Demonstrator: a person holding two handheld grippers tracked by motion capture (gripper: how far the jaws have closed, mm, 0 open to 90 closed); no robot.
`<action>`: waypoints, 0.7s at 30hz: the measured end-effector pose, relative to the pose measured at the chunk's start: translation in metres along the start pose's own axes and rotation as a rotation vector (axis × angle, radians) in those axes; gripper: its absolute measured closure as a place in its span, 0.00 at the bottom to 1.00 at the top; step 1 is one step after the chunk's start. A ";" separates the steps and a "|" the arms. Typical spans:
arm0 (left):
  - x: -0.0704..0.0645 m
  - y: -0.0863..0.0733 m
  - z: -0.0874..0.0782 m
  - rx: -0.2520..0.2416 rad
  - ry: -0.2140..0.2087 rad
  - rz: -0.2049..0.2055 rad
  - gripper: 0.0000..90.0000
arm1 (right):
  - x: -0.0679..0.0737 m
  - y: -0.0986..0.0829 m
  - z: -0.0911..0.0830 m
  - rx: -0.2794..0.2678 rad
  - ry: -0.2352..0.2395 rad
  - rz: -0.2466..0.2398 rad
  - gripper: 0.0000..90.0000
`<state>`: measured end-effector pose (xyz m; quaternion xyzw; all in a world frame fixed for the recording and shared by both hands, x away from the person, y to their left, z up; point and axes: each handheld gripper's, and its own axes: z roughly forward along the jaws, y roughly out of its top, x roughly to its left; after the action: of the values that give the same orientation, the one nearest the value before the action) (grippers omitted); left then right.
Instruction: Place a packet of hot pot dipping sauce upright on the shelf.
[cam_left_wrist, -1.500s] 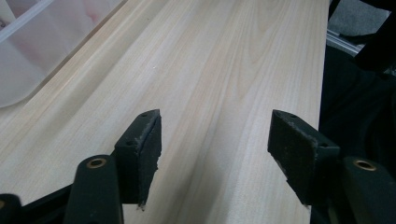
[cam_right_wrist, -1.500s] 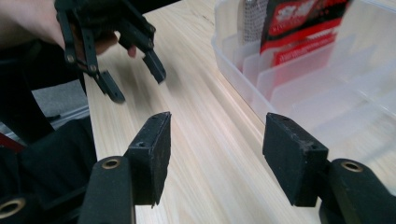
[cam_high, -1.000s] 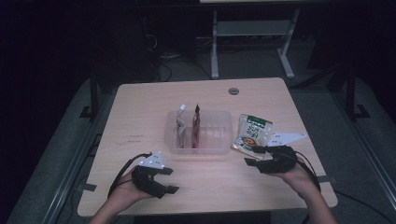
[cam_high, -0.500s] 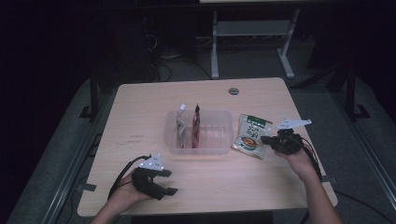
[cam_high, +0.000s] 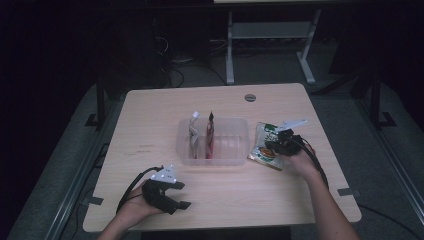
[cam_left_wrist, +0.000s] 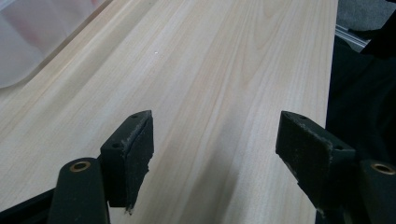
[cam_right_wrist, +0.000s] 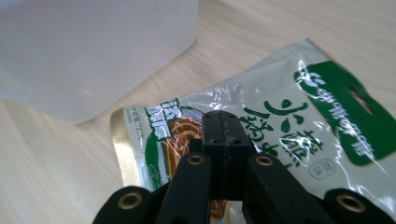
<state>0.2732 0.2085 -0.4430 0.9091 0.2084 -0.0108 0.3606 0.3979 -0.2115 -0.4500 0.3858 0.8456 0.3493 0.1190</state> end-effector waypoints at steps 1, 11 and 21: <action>0.001 -0.001 0.000 0.002 -0.003 -0.002 0.30 | 0.000 0.001 0.003 0.013 0.004 -0.003 1.00; 0.005 -0.002 0.002 0.009 -0.007 -0.019 0.30 | 0.005 0.003 0.016 0.091 -0.020 -0.048 1.00; 0.003 -0.004 0.003 0.015 -0.018 -0.018 0.30 | 0.002 -0.004 0.008 0.142 -0.019 -0.037 1.00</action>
<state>0.2747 0.2100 -0.4479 0.9096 0.2133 -0.0237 0.3557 0.3979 -0.2075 -0.4584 0.3809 0.8741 0.2824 0.1057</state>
